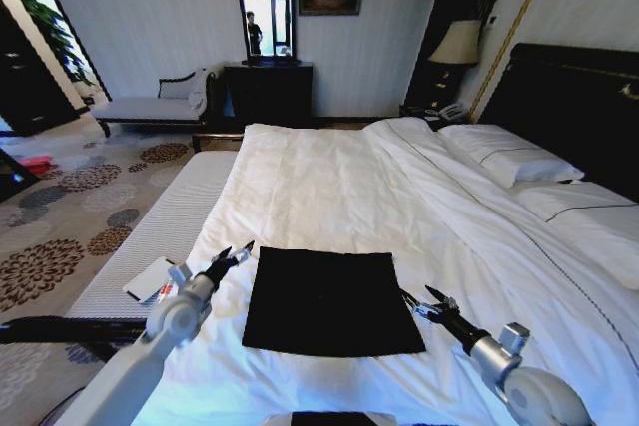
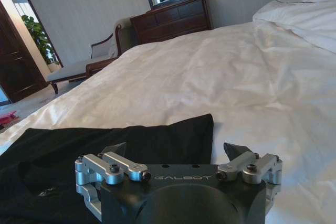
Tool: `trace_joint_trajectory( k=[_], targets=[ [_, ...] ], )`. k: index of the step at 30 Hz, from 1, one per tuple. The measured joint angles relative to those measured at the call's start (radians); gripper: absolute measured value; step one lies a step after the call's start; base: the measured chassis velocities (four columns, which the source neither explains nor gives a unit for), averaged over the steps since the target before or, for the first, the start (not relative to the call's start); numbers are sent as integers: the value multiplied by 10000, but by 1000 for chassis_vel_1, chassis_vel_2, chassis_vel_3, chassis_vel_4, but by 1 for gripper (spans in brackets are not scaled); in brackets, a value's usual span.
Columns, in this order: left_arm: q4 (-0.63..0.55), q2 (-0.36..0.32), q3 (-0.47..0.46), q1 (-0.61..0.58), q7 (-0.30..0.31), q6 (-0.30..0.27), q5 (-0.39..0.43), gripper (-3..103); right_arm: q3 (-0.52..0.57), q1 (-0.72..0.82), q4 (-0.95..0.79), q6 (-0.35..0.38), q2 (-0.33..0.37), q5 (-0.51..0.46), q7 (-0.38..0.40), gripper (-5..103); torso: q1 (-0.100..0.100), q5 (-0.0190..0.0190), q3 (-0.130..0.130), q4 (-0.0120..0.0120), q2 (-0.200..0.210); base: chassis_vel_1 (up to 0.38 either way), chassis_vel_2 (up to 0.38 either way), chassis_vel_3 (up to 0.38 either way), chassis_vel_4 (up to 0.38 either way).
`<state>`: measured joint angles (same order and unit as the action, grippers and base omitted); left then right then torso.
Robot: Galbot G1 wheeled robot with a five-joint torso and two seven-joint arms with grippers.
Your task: Fold the clothes on the bed.
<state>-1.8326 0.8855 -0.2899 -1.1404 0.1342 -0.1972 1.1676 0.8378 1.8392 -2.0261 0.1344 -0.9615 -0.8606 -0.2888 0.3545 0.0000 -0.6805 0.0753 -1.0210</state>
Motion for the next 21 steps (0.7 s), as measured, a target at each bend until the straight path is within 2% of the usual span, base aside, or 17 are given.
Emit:
trace_joint_trajectory(
  k=[3, 9, 19, 21],
  targets=[
    [964, 162, 510, 701, -207, -145, 203, 100, 41, 31, -48, 47, -21, 8, 64, 100, 0, -2, 0, 2, 0, 0, 0, 0, 0],
    [1784, 337, 1436, 1412, -333, -211, 334, 100, 73, 14, -110, 144, -14, -21, 197, 100, 0, 2, 0, 1, 0, 0, 0, 0, 0],
    [2589, 754, 1968, 1945, -428, -296, 479, 101, 56, 0, -140, 205, -25, -66, 294, 100, -1, 1, 1, 1, -1, 0, 0, 0, 0],
    [2625, 835, 2047, 1986, -478, -291, 394, 96, 61, -5, -140, 222, -7, -113, 324, 100, -1, 1, 2, 2, 0, 0, 0, 0, 0]
  ],
)
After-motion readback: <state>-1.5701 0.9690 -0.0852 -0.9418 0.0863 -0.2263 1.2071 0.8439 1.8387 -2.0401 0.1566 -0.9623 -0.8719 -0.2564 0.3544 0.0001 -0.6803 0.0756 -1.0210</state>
